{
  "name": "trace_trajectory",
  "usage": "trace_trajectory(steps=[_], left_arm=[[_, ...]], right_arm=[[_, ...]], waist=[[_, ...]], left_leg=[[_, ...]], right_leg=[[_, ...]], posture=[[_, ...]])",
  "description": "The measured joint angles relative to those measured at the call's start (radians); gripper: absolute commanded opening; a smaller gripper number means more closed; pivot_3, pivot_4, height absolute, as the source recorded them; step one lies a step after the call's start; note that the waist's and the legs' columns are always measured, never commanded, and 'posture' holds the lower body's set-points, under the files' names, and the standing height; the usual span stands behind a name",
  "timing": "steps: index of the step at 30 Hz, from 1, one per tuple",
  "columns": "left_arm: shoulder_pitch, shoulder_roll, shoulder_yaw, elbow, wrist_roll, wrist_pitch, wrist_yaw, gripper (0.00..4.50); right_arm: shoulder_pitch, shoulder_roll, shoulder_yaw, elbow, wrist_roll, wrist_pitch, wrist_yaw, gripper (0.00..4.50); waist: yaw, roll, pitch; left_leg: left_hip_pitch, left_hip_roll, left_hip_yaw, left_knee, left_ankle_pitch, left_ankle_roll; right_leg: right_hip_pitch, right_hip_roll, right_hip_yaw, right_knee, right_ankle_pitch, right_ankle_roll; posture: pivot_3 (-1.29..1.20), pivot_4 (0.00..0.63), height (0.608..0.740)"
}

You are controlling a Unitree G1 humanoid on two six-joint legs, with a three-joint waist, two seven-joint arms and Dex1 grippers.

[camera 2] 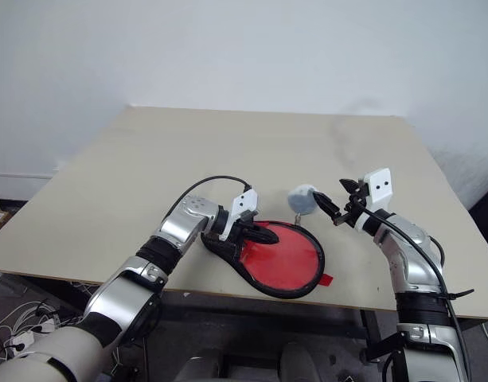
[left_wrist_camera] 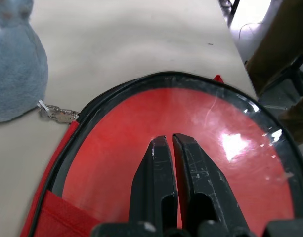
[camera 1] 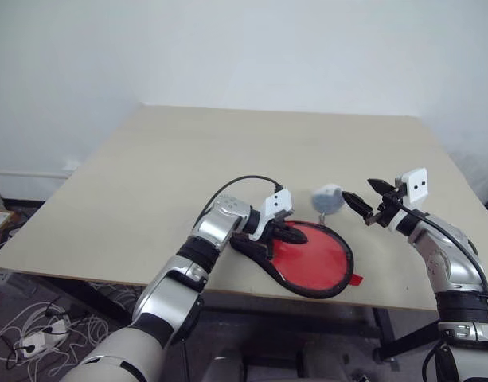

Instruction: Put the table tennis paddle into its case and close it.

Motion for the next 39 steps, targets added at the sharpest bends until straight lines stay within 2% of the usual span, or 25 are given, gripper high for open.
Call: trace_trajectory(steps=[12, 22, 29, 39], left_arm=[[0.001, -0.030, -0.015, 0.050, 0.060, -0.016, 0.046, 0.09], [0.001, -0.043, -0.013, 0.065, 0.067, -0.031, 0.068, 0.09], [0.000, -0.045, -0.008, 0.073, 0.067, -0.029, 0.067, 0.09], [-0.001, -0.047, -0.006, 0.079, 0.067, -0.030, 0.067, 0.09]], right_arm=[[-0.034, 0.020, 0.008, -0.028, 0.020, 0.084, -0.017, 4.50], [-0.106, 0.033, 0.084, 0.046, 0.006, 0.129, 0.015, 4.50], [-0.176, 0.045, 0.141, 0.159, -0.075, 0.125, -0.017, 4.50], [-0.228, 0.072, 0.160, 0.301, -0.170, 0.072, -0.053, 4.50]], waist=[[0.000, 0.000, 0.000], [0.000, 0.001, 0.000], [-0.001, 0.001, 0.000], [-0.002, 0.001, -0.001]], left_leg=[[0.000, 0.000, 0.000, -0.001, 0.000, 0.000], [0.000, 0.000, 0.000, -0.001, 0.000, 0.000], [0.001, 0.000, 0.000, -0.001, 0.000, 0.000], [0.001, 0.000, 0.000, -0.001, 0.000, 0.000]], right_leg=[[0.000, 0.000, 0.000, 0.000, 0.000, 0.000], [0.000, 0.000, 0.000, 0.000, 0.000, 0.000], [0.000, 0.000, 0.000, 0.000, 0.000, 0.000], [0.000, 0.000, 0.000, 0.000, 0.000, 0.000]], posture=[[0.00, 0.000, 0.740], [0.00, 0.000, 0.740], [0.00, 0.000, 0.740], [0.00, 0.000, 0.740]])
